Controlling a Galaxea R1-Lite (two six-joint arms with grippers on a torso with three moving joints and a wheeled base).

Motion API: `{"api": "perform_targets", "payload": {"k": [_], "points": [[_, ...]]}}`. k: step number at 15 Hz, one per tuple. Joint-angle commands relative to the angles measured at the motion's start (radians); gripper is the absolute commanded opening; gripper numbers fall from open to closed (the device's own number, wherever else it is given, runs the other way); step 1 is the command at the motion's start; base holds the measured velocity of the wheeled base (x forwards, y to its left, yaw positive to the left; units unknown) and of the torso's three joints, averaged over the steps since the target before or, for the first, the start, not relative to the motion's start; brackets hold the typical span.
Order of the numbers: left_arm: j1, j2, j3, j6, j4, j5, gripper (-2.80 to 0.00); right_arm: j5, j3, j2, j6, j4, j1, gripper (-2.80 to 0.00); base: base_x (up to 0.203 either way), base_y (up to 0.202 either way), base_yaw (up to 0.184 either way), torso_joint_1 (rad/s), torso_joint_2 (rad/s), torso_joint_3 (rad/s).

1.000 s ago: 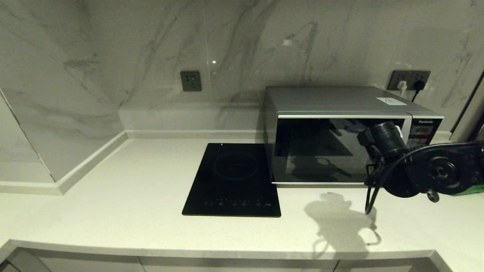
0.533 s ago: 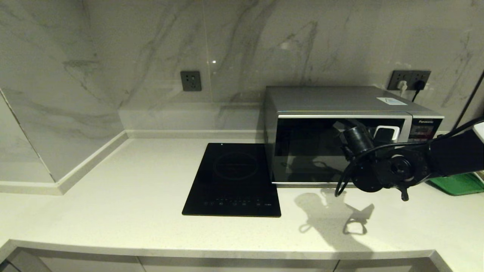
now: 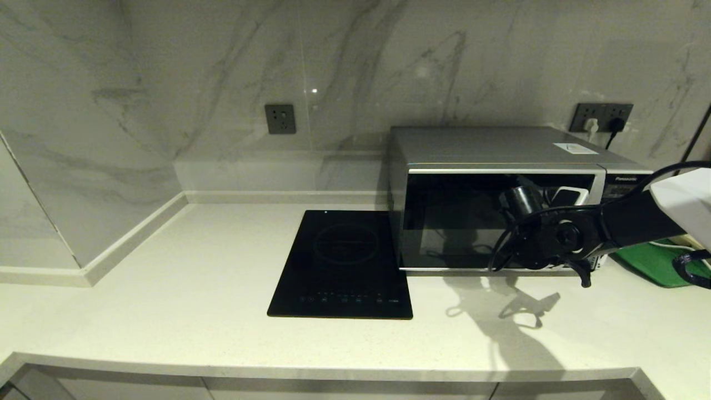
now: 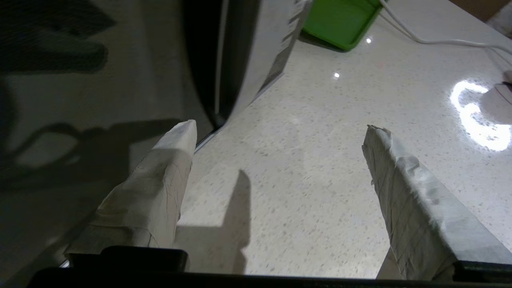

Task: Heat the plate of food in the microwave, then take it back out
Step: Open the microwave oven

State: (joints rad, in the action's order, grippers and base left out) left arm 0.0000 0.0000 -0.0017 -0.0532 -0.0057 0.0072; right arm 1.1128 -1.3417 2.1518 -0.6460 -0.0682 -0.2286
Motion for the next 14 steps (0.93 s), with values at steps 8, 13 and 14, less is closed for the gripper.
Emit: {"api": "perform_targets", "payload": {"k": [8, 13, 14], "points": [[0.000, 0.000, 0.000, 0.000, 0.000, 0.000, -2.80, 0.006, 0.004, -0.017, 0.017, -0.021, 0.026, 0.00, 0.000, 0.000, 0.000, 0.000, 0.00, 0.000], [0.000, 0.000, 0.000, 0.000, 0.000, 0.000, -2.80, 0.007, 0.032, -0.017, 0.012, -0.021, 0.026, 0.00, 0.000, 0.000, 0.000, 0.000, 0.00, 0.000], [0.000, 0.000, 0.000, 0.000, 0.000, 0.000, -2.80, 0.007, 0.038, -0.017, 0.012, -0.021, 0.029, 0.00, 0.000, 0.000, 0.000, 0.000, 0.00, 0.000]]}}
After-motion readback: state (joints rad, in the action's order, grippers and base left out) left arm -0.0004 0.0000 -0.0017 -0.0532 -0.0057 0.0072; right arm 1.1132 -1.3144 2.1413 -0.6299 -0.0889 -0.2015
